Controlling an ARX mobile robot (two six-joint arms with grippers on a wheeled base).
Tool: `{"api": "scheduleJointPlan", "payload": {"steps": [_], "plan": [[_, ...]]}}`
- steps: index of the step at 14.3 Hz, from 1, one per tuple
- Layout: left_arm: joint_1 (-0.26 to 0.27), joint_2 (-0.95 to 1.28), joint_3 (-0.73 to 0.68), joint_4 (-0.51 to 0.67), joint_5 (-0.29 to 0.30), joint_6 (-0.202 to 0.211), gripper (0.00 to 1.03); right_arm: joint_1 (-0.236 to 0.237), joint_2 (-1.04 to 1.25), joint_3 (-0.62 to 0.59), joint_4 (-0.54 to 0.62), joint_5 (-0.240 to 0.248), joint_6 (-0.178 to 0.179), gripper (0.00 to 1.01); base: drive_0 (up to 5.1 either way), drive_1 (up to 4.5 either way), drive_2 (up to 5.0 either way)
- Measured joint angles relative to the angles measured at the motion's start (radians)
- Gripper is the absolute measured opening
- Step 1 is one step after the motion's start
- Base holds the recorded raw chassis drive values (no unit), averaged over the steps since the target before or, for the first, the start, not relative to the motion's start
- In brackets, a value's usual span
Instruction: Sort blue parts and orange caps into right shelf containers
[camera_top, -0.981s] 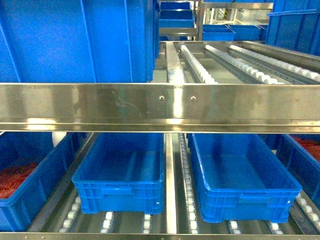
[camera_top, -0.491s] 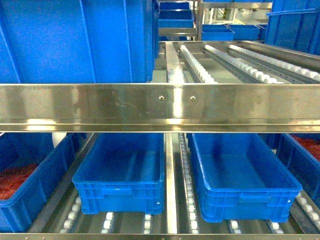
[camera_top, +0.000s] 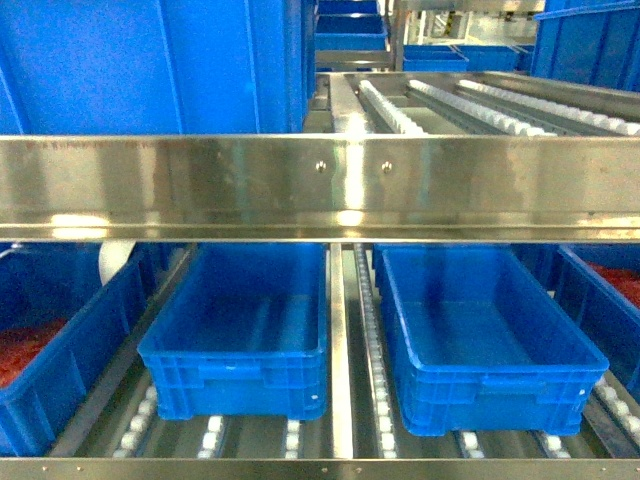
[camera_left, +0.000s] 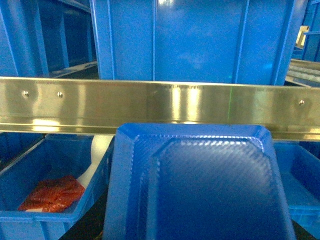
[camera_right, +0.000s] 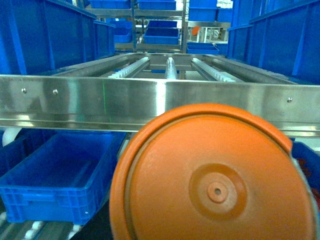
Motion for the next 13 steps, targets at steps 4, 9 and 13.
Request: {"api": "scheduleJointPlan", "payload": {"steps": [4,9,13], "plan": [[0.0,0.0,0.0,-0.003,0.001,0.0,0.43,0.0,0.0,0.0,-0.002,0.002,0.002,0.44,0.0,0.0,0.0],[0.0,0.0,0.0,-0.004,0.002,0.001,0.43,0.0,0.0,0.0,-0.002,0.002,0.006,0.44,0.0,0.0,0.0],[0.0,0.0,0.0,-0.003,0.002,0.0,0.43,0.0,0.0,0.0,-0.003,0.002,0.006,0.44,0.0,0.0,0.0]]}}
